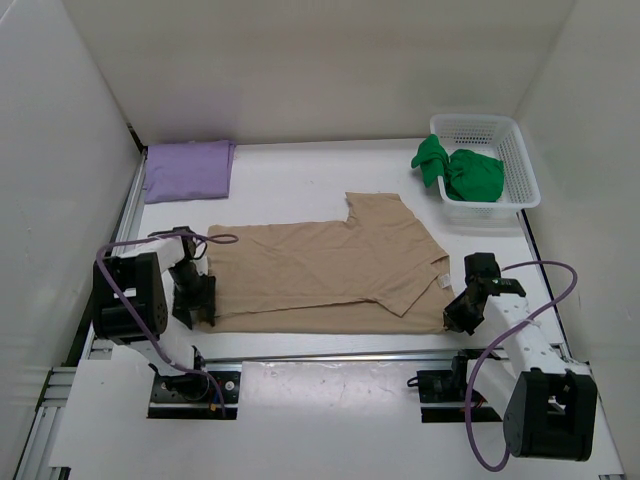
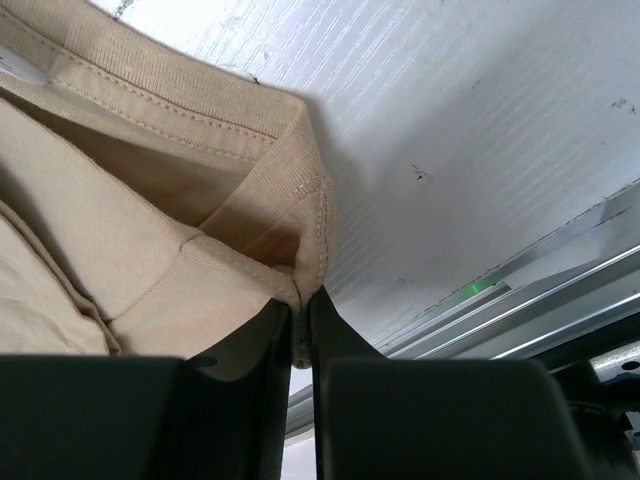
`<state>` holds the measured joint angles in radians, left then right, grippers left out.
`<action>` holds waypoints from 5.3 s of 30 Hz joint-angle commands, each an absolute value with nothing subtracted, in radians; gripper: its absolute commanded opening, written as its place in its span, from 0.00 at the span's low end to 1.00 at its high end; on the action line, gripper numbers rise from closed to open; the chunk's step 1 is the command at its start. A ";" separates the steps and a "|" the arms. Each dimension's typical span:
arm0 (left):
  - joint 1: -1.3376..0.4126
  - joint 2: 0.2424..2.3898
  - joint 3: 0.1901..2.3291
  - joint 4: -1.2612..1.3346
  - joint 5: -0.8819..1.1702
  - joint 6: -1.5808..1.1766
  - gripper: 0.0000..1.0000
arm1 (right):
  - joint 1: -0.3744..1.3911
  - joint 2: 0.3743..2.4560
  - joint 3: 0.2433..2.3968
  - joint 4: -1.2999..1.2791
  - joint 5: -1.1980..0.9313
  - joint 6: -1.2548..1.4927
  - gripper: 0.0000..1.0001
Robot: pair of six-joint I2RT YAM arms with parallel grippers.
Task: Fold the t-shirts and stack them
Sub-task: Fold the flattened tshirt in 1/3 of the way
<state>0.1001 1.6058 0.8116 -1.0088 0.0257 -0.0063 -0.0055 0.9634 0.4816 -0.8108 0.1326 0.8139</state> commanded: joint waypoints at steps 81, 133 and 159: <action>-0.233 1.361 0.721 -0.715 -0.575 0.000 0.90 | 0.336 1.476 0.658 -0.502 0.104 0.721 0.57; 0.144 1.695 1.304 -1.176 0.164 0.000 0.74 | 0.160 1.334 0.769 -0.629 0.014 0.693 0.42; 0.094 1.809 1.244 -1.074 0.206 0.000 0.61 | 0.129 1.468 0.778 -0.568 0.035 0.753 0.35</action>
